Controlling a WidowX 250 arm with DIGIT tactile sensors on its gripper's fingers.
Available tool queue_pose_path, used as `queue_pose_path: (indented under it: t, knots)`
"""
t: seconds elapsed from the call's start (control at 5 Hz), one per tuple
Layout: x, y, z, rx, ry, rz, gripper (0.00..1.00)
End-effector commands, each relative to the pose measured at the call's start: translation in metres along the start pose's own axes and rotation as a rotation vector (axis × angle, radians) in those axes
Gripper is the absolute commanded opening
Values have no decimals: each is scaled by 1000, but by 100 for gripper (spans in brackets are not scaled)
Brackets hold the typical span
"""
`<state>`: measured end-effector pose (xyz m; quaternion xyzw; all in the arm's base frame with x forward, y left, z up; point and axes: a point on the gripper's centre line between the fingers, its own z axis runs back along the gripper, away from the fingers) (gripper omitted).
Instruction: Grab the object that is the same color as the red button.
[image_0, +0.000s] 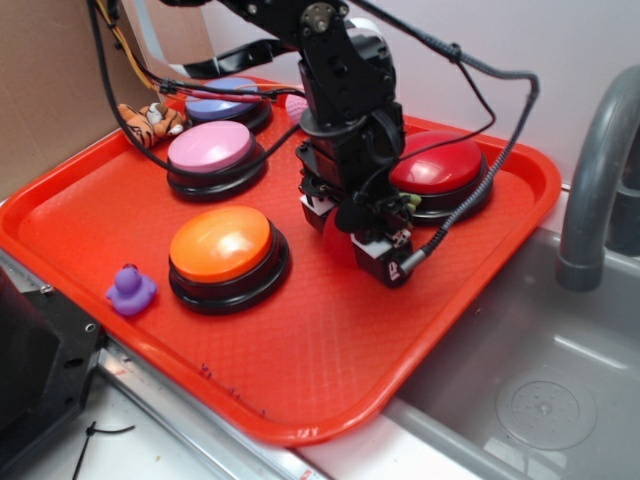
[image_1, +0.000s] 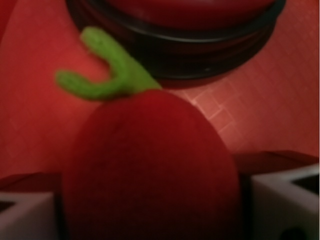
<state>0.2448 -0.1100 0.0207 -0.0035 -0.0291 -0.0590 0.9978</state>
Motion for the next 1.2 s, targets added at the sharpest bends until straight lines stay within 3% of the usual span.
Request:
queue_pose_path:
  t: [0.0,0.2,0.4,0.6,0.8,1.0]
  knots:
    - [-3,33,70,51,19,-57,0]
    - [-17,65,101,89,36,13,0]
    - [-32,86,119,109,8,79,0]
    - [-59,115,140,80,-42,182,0]
    - [-72,122,147,110,-61,228,0]
    - [-80,126,146,40,-19,261,0]
